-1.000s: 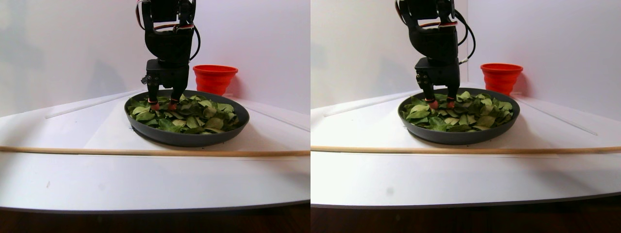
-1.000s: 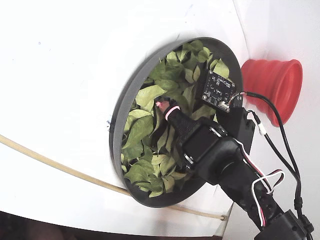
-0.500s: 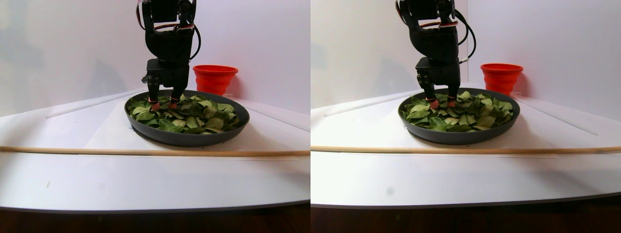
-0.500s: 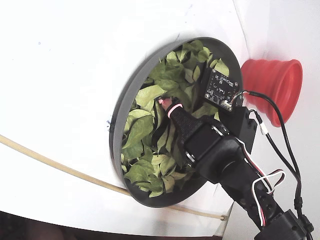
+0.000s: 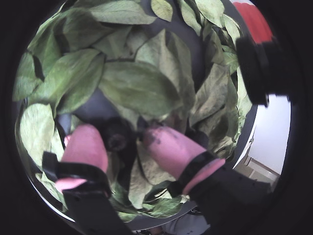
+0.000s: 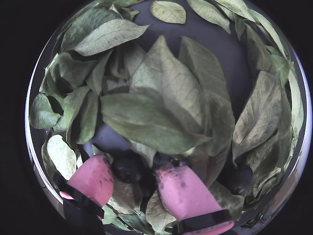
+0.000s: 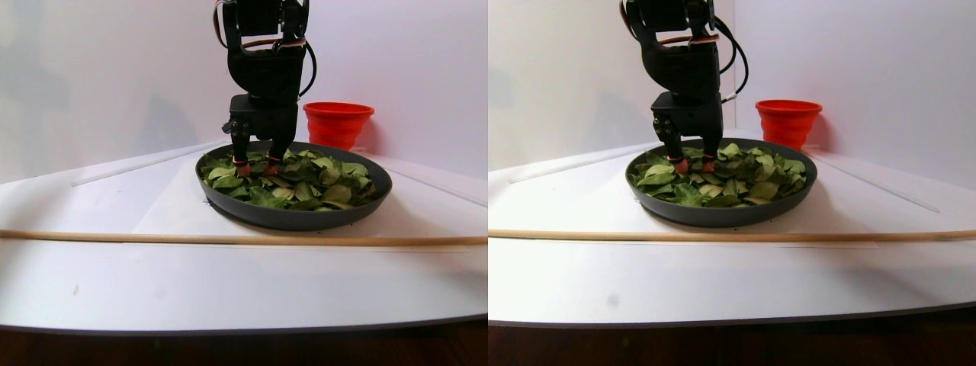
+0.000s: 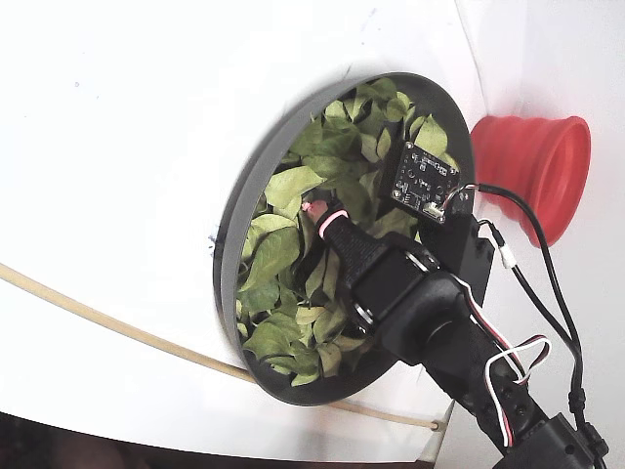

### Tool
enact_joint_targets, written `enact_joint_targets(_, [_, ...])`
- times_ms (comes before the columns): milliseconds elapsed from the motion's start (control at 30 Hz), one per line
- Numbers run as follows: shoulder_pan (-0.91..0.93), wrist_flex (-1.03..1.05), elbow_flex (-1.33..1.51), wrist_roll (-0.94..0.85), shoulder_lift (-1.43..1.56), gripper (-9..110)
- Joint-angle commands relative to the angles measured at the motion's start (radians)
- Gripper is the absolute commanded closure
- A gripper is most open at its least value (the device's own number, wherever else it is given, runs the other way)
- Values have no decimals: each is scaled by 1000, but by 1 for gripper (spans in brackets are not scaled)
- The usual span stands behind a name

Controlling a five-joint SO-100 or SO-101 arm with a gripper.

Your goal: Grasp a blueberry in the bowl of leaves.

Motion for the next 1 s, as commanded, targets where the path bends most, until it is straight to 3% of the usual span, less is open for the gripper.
enact_joint_targets(0, [11, -20, -8, 3, 9, 85])
enact_joint_targets(967, [11, -32, -29, -18, 34, 92])
